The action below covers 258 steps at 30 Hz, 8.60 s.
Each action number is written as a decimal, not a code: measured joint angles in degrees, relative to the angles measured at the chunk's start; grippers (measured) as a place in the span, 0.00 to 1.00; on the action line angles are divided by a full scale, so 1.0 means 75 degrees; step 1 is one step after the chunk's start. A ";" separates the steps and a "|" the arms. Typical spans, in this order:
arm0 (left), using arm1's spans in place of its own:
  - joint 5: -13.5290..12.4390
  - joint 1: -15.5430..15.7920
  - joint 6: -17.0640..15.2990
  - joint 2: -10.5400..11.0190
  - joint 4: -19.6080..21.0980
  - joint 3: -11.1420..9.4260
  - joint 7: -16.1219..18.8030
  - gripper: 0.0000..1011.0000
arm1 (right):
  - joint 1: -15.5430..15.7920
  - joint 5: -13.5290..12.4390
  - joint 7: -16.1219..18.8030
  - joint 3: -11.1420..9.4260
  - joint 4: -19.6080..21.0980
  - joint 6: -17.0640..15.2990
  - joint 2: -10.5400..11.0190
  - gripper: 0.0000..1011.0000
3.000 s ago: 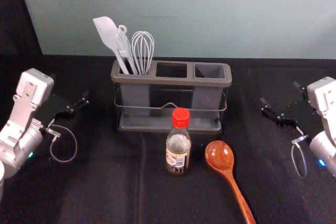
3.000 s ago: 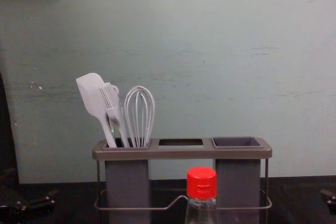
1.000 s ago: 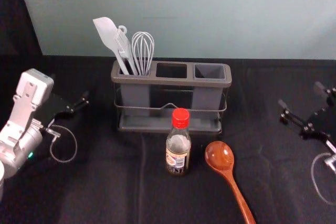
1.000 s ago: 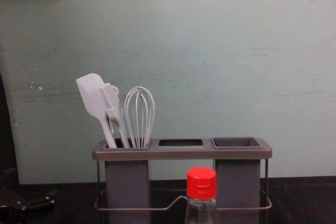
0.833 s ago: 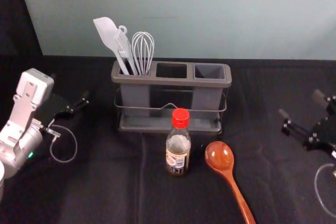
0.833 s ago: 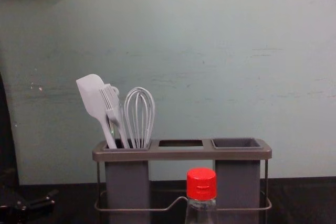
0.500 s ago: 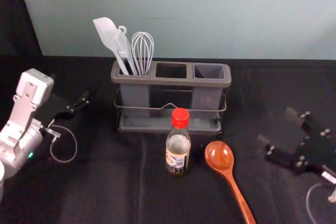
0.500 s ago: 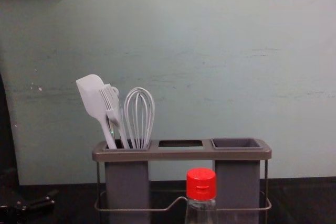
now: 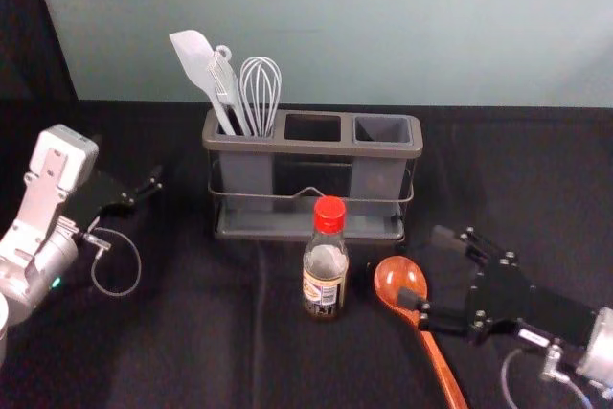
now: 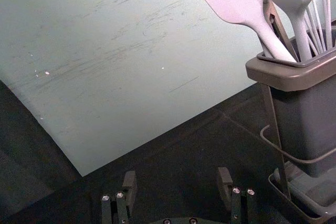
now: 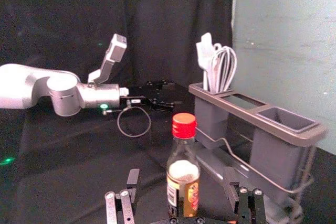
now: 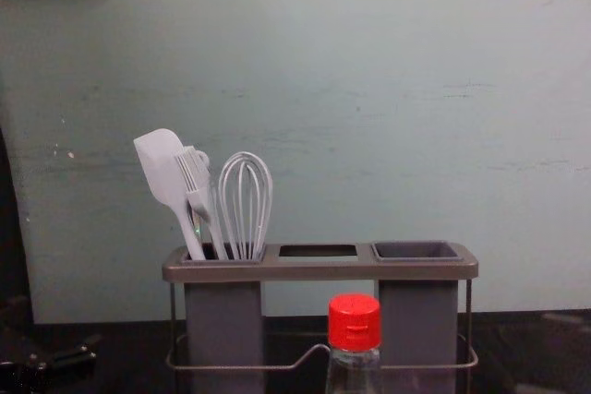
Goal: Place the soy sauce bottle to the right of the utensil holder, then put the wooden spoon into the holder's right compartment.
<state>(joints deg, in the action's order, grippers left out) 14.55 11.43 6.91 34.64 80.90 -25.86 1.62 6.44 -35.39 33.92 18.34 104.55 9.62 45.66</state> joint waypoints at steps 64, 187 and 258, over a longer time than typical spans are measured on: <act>0.0000 0.0000 0.0000 0.0001 0.0000 0.0000 0.0000 0.99 | -0.2670 0.1001 0.0117 0.1563 -0.1744 -0.1179 -0.2116 0.92; 0.0000 0.0000 0.0000 0.0000 0.0000 0.0001 0.0000 0.99 | -0.2504 0.1134 -0.1074 -0.0641 -0.3044 -0.0742 -0.2474 0.39; 0.0000 0.0000 0.0000 0.0000 0.0000 0.0000 0.0000 0.99 | -0.1272 0.1082 -0.1025 -0.1452 -0.0567 -0.0549 -0.1802 0.99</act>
<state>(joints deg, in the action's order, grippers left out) 14.55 11.43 6.90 34.64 80.90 -25.86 1.62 -3.10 -27.28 26.23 7.44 100.29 5.50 32.15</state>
